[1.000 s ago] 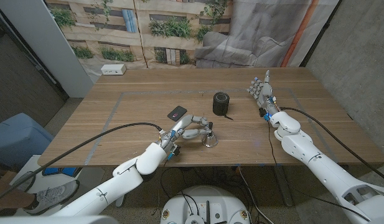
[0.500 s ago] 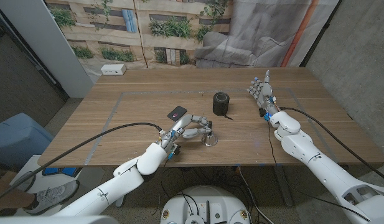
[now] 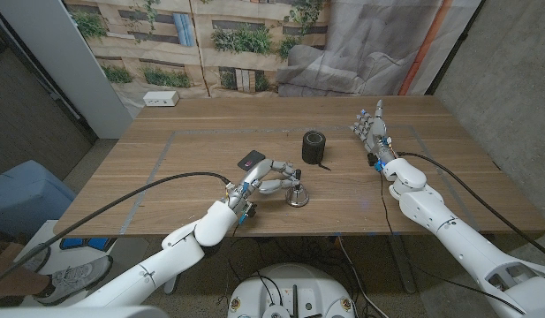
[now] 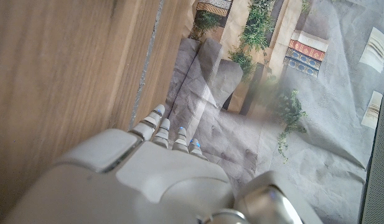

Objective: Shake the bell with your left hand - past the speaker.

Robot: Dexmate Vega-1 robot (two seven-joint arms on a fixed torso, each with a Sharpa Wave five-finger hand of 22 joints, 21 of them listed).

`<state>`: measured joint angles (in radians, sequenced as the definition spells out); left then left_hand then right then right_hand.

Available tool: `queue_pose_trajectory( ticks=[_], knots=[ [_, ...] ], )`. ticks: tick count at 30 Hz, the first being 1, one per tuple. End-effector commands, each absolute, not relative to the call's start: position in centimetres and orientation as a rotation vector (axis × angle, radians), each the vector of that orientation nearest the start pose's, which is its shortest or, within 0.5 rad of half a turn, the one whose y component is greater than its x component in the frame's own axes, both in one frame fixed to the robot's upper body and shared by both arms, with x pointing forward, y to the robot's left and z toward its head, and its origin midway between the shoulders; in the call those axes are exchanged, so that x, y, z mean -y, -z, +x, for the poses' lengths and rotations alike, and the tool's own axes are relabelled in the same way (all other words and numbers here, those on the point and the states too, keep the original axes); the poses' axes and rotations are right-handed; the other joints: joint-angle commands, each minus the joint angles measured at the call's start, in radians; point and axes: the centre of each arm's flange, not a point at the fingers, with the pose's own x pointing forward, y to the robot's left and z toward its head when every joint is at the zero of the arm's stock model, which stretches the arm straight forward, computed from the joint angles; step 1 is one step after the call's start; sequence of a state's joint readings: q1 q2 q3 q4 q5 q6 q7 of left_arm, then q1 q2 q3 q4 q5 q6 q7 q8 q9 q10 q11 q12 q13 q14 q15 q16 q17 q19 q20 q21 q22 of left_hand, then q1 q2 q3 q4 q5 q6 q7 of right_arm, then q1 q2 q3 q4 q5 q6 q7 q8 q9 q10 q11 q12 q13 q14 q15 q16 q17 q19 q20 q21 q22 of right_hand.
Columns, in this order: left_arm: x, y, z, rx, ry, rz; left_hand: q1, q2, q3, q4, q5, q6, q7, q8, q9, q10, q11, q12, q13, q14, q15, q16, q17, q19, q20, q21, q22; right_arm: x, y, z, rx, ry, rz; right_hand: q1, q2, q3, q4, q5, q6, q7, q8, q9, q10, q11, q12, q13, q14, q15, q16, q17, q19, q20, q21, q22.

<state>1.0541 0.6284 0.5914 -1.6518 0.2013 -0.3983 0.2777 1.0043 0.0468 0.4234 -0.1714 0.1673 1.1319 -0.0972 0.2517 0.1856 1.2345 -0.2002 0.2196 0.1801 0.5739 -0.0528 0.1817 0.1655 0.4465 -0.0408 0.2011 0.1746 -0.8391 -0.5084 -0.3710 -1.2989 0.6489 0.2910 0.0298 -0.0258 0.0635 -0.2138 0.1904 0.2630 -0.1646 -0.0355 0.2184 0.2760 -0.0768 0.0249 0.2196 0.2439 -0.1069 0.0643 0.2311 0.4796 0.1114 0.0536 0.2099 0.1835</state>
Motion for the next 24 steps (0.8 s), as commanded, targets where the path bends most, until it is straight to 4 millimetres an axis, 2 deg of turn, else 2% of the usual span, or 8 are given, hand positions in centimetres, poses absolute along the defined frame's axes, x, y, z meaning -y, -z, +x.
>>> queue_pose_trajectory(
  ticks=[1,6,9,14,24],
  knots=[
    [-14.7,9.1,54.0,0.939,0.312,0.714,0.008,0.005,-0.004,0.001,0.004,0.038,0.027,0.006,0.008,0.029,-0.017,0.002,0.004,0.015,-0.148,0.008,0.003,0.007,0.000,0.004,0.002,29.0,2.7,65.3,0.594,-0.207,0.042,0.003,0.097,-0.006,-0.001,0.003,-0.008,0.001,0.006,0.003,-0.009,-0.001,0.005,0.006,-0.004,0.002,0.004,0.004,0.006,0.000,0.005,0.003],
    [-15.0,8.7,53.9,0.955,0.304,0.717,0.008,0.004,-0.007,0.001,0.004,0.036,0.025,0.005,0.010,0.028,-0.016,0.000,0.005,0.018,-0.149,0.009,0.003,0.005,0.001,0.004,0.002,29.0,2.7,65.3,0.594,-0.207,0.042,0.003,0.097,-0.006,-0.001,0.003,-0.007,0.000,0.006,0.003,-0.009,-0.001,0.005,0.006,-0.004,0.002,0.004,0.004,0.006,0.001,0.005,0.003],
    [-15.4,8.5,53.7,0.954,0.293,0.716,0.000,0.017,-0.015,0.010,0.005,0.033,0.025,0.003,0.013,0.023,-0.017,-0.009,0.006,0.057,-0.140,0.022,0.007,-0.002,0.007,0.001,0.002,29.0,2.8,65.2,0.594,-0.207,0.042,0.003,0.097,-0.006,-0.001,0.003,-0.008,0.001,0.006,0.003,-0.010,-0.001,0.004,0.006,-0.005,0.003,0.003,0.004,0.006,0.001,0.005,0.003],
    [-16.2,8.3,53.5,0.953,0.275,0.722,-0.002,0.016,-0.023,0.010,0.004,0.035,0.025,0.003,0.015,0.016,-0.017,-0.014,0.007,0.083,-0.139,0.028,0.009,-0.005,0.012,0.000,0.002,29.0,2.8,65.2,0.594,-0.207,0.042,0.003,0.097,-0.006,-0.001,0.003,-0.009,0.001,0.006,0.003,-0.010,-0.002,0.004,0.006,-0.005,0.001,0.003,0.004,0.006,0.000,0.005,0.003],
    [-18.0,7.5,53.2,0.981,0.230,0.748,-0.006,0.015,-0.024,0.010,0.005,0.029,0.016,0.002,0.016,0.012,-0.016,-0.019,0.009,0.096,-0.133,0.024,0.005,-0.008,0.021,-0.001,0.002,29.1,2.7,65.3,0.594,-0.207,0.041,0.003,0.097,-0.006,-0.001,0.003,-0.008,0.001,0.006,0.003,-0.009,-0.002,0.005,0.006,-0.005,0.000,0.003,0.004,0.006,0.001,0.005,0.003]
  ],
)
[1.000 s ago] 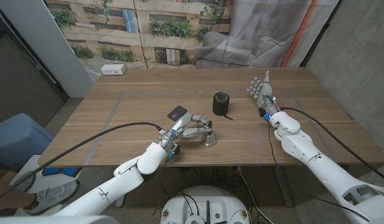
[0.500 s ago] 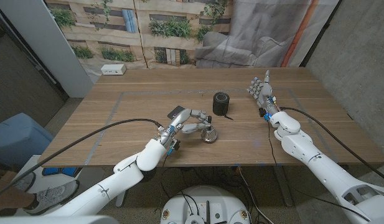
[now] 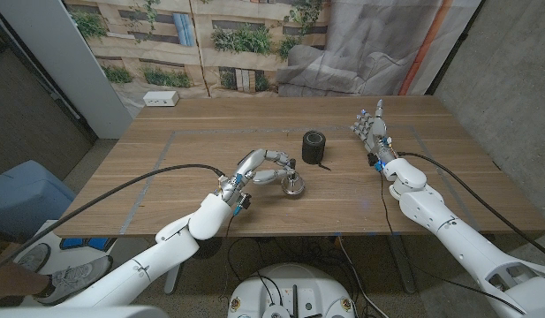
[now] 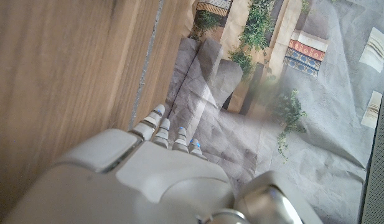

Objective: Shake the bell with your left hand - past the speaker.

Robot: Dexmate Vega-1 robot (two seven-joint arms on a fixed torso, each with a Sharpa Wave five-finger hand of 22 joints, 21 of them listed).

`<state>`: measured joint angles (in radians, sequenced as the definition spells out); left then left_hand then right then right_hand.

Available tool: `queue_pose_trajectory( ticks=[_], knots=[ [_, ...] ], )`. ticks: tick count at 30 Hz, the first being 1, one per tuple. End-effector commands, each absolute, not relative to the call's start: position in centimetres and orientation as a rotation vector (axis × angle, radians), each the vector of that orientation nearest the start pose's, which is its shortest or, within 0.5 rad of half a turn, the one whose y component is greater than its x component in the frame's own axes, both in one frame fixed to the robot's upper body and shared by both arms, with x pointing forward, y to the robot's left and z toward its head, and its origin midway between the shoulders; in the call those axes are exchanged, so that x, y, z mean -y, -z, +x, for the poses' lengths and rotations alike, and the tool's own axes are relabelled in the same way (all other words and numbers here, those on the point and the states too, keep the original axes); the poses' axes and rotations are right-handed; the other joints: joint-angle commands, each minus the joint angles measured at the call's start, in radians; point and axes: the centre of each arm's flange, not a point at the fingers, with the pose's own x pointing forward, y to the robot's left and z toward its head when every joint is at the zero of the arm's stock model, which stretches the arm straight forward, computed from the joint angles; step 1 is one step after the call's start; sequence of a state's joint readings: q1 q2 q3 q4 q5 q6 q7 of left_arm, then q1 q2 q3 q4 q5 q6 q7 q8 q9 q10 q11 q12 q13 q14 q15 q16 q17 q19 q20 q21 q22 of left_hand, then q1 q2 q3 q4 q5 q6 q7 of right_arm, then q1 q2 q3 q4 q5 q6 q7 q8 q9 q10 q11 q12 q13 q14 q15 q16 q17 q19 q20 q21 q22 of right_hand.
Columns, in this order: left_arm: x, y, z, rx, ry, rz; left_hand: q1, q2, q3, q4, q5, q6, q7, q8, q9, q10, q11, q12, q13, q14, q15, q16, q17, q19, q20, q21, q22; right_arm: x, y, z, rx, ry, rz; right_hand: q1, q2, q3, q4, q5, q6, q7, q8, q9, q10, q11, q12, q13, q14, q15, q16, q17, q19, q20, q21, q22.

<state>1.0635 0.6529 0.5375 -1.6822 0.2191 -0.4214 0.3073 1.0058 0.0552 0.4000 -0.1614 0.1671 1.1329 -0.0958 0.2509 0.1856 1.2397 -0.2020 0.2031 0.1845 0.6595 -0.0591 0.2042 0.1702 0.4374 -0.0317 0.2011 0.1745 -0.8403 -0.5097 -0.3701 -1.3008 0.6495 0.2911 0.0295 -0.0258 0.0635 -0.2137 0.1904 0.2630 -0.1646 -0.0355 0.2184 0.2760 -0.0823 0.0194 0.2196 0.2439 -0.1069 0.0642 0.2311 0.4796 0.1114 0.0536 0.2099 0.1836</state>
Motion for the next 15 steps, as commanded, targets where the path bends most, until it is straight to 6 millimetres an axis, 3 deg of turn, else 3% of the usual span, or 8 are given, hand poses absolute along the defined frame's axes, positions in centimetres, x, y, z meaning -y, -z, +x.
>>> queue_pose_trajectory(
  ticks=[1,15],
  knots=[
    [-18.1,7.4,53.2,0.990,0.228,0.751,-0.008,0.006,-0.001,0.000,0.006,0.028,0.014,0.002,0.016,0.007,-0.014,-0.003,0.005,0.011,-0.127,0.001,0.000,0.001,0.012,-0.001,0.002,29.1,2.7,65.3,0.594,-0.207,0.041,0.003,0.097,-0.006,-0.001,0.003,-0.009,0.001,0.005,0.003,-0.003,0.003,0.005,0.006,-0.006,0.000,0.003,0.004,0.006,0.000,0.005,0.003],
    [-19.5,6.5,52.8,1.152,0.154,0.846,-0.006,0.005,0.000,-0.002,0.007,0.030,0.010,0.004,0.018,0.004,-0.014,-0.007,0.007,0.011,-0.133,-0.007,-0.002,-0.004,0.012,-0.002,0.003,29.0,2.7,65.3,0.593,-0.215,0.040,0.003,0.097,-0.006,-0.001,0.003,-0.008,0.000,0.006,0.003,-0.004,0.005,0.004,0.006,-0.005,0.001,0.003,0.004,0.005,0.001,0.005,0.003]
  ],
)
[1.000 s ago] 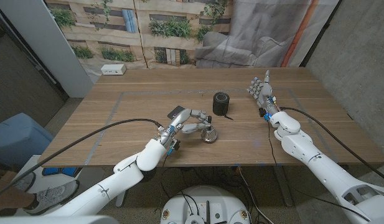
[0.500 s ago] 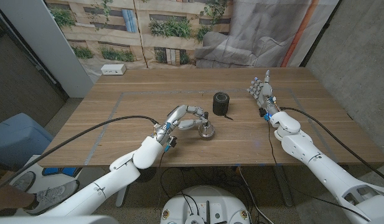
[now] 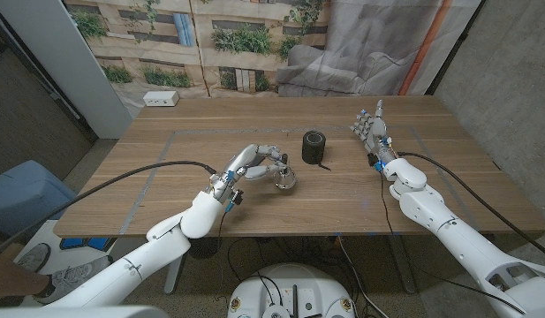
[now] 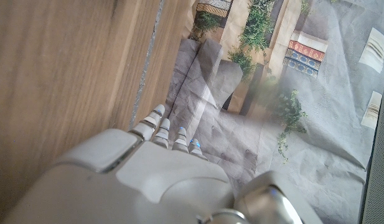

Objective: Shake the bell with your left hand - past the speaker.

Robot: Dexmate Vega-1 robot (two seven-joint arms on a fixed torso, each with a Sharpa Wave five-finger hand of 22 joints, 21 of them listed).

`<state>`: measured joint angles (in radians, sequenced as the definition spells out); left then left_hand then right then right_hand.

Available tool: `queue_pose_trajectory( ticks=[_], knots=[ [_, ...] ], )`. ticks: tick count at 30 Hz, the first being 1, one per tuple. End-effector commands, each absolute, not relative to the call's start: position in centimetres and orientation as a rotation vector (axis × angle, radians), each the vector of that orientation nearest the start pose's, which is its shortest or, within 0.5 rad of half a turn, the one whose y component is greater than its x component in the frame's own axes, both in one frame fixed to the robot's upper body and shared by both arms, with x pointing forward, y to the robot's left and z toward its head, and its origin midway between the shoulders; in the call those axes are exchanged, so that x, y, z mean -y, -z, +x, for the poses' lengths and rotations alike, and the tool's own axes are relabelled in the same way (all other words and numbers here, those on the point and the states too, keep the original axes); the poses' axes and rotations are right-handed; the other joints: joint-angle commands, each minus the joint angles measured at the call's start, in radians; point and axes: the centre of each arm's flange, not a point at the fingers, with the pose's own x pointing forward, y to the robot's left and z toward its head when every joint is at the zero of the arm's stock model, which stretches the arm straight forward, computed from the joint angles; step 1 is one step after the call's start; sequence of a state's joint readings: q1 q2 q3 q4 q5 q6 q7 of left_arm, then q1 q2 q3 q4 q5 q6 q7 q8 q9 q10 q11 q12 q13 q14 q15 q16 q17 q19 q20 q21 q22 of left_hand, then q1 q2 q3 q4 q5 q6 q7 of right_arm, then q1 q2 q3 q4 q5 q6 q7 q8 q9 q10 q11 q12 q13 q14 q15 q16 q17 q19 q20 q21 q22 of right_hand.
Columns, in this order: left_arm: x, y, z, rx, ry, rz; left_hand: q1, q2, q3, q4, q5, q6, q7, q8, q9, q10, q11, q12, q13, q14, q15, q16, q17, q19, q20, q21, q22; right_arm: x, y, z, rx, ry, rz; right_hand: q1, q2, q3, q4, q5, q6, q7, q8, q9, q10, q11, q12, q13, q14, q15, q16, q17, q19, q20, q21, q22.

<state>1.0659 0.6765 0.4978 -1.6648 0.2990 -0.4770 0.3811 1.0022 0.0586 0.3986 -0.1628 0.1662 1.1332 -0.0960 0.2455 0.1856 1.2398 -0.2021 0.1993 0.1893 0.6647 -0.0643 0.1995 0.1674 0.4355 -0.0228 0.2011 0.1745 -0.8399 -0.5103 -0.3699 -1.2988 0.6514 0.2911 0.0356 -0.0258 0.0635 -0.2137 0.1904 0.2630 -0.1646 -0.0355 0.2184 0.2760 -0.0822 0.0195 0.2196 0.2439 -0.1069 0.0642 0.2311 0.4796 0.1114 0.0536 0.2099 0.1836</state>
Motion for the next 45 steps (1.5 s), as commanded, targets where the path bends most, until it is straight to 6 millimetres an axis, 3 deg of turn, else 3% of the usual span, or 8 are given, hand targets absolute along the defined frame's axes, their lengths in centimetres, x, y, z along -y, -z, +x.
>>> queue_pose_trajectory(
  ticks=[1,25,36,45],
  knots=[
    [-19.6,6.5,52.8,1.160,0.150,0.852,-0.002,0.002,0.001,-0.001,0.008,0.029,0.011,0.009,0.018,0.003,-0.013,-0.004,0.003,0.006,-0.128,-0.002,0.001,-0.003,0.003,-0.002,0.003,29.0,2.7,65.3,0.593,-0.215,0.040,0.003,0.097,-0.006,-0.001,0.003,-0.008,0.000,0.006,0.003,-0.004,0.005,0.004,0.006,-0.005,0.000,0.003,0.004,0.006,0.000,0.005,0.003],
    [-20.5,5.5,52.8,1.357,0.062,0.984,-0.002,0.005,-0.001,-0.001,0.009,0.029,0.004,0.009,0.020,0.005,-0.014,-0.006,0.005,0.010,-0.135,-0.006,0.002,-0.010,0.001,-0.003,0.003,29.1,2.8,65.2,0.593,-0.215,0.040,0.003,0.097,-0.006,-0.001,0.003,-0.008,0.002,0.006,0.003,-0.003,0.007,0.005,0.006,-0.005,0.002,0.003,0.004,0.005,0.001,0.005,0.003],
    [-20.4,5.5,53.1,1.345,0.028,0.979,0.000,0.002,-0.005,-0.003,0.009,0.032,-0.002,0.011,0.020,0.002,-0.019,-0.007,0.005,0.013,-0.135,-0.006,0.003,-0.009,-0.002,-0.002,0.003,29.0,2.7,65.2,0.594,-0.207,0.041,0.003,0.097,-0.006,-0.001,0.003,-0.008,0.001,0.006,0.003,-0.003,0.004,0.005,0.006,-0.005,0.000,0.003,0.004,0.005,0.001,0.005,0.003],
    [-20.2,5.9,53.8,1.176,0.016,0.876,-0.001,0.002,-0.005,-0.002,0.009,0.030,-0.001,0.010,0.020,-0.002,-0.020,-0.008,0.006,0.012,-0.131,-0.010,0.001,-0.010,-0.003,-0.002,0.003,29.0,2.8,65.3,0.594,-0.207,0.042,0.003,0.097,-0.006,-0.001,0.003,-0.008,0.001,0.005,0.003,-0.004,0.003,0.005,0.006,-0.005,0.001,0.003,0.004,0.006,0.001,0.005,0.003]
  ],
)
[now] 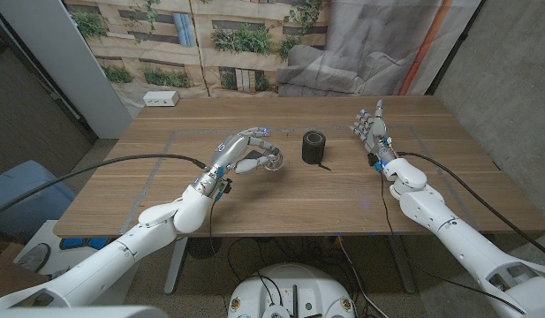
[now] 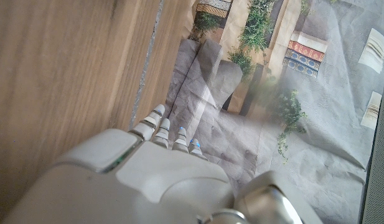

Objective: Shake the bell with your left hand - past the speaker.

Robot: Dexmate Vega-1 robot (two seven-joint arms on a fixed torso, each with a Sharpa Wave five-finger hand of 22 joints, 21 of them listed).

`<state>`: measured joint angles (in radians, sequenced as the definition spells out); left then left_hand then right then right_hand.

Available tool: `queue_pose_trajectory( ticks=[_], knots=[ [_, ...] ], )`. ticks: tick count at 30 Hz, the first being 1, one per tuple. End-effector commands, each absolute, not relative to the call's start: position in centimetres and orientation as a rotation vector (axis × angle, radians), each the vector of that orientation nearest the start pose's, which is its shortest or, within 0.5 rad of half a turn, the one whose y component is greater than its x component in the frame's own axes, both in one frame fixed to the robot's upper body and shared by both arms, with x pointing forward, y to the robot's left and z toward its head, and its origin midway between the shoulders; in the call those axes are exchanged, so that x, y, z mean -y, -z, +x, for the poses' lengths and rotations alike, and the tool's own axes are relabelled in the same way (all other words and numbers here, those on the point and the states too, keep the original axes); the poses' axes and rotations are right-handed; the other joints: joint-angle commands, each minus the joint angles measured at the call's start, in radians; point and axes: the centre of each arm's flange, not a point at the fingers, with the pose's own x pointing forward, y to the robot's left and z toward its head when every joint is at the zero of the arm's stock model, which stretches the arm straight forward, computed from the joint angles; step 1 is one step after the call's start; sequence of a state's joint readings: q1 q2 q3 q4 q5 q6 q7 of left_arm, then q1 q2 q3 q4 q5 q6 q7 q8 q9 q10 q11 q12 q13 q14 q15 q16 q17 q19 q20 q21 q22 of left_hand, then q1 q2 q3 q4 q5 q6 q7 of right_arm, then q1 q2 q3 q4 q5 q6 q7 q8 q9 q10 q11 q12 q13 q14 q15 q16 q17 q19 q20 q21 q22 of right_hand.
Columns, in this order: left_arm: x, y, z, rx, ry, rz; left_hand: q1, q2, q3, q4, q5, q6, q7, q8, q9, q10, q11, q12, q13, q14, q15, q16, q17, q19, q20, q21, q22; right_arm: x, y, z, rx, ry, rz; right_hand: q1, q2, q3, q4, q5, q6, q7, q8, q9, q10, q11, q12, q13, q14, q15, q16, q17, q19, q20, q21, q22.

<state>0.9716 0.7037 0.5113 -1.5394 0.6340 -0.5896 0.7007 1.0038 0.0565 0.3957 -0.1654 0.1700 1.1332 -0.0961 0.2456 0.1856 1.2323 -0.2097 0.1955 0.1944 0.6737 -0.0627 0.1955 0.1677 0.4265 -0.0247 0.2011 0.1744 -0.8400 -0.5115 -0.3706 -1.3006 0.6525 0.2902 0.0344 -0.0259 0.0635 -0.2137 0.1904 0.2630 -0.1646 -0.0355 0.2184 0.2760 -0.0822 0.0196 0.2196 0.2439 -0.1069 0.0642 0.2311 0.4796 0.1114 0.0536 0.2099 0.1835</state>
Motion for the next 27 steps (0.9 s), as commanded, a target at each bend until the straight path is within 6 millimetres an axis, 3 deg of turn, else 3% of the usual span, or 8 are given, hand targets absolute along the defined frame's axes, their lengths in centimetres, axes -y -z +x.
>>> queue_pose_trajectory(
  ticks=[1,27],
  knots=[
    [-20.23,5.90,53.91,1.155,0.014,0.864,-0.004,0.003,-0.002,0.001,0.005,0.031,-0.002,0.010,0.020,0.006,-0.013,-0.004,0.001,0.003,-0.132,-0.006,0.001,0.000,-0.001,-0.002,0.003,28.96,2.76,65.27,0.594,-0.207,0.042,0.003,0.097,-0.006,-0.001,0.003,-0.009,0.001,0.005,0.003,-0.004,0.003,0.005,0.006,-0.005,0.001,0.003,0.004,0.006,0.001,0.005,0.003],
    [-19.80,5.93,54.75,0.796,0.049,0.667,-0.007,0.001,-0.006,0.001,0.004,0.028,0.002,0.008,0.022,0.005,-0.012,-0.003,0.002,-0.003,-0.126,-0.012,0.000,-0.007,0.004,-0.003,0.003,29.02,2.74,65.28,0.594,-0.207,0.041,0.003,0.097,-0.006,-0.001,0.003,-0.009,0.001,0.005,0.003,-0.004,0.005,0.005,0.006,-0.005,0.001,0.003,0.004,0.006,0.001,0.005,0.003]
  ],
)
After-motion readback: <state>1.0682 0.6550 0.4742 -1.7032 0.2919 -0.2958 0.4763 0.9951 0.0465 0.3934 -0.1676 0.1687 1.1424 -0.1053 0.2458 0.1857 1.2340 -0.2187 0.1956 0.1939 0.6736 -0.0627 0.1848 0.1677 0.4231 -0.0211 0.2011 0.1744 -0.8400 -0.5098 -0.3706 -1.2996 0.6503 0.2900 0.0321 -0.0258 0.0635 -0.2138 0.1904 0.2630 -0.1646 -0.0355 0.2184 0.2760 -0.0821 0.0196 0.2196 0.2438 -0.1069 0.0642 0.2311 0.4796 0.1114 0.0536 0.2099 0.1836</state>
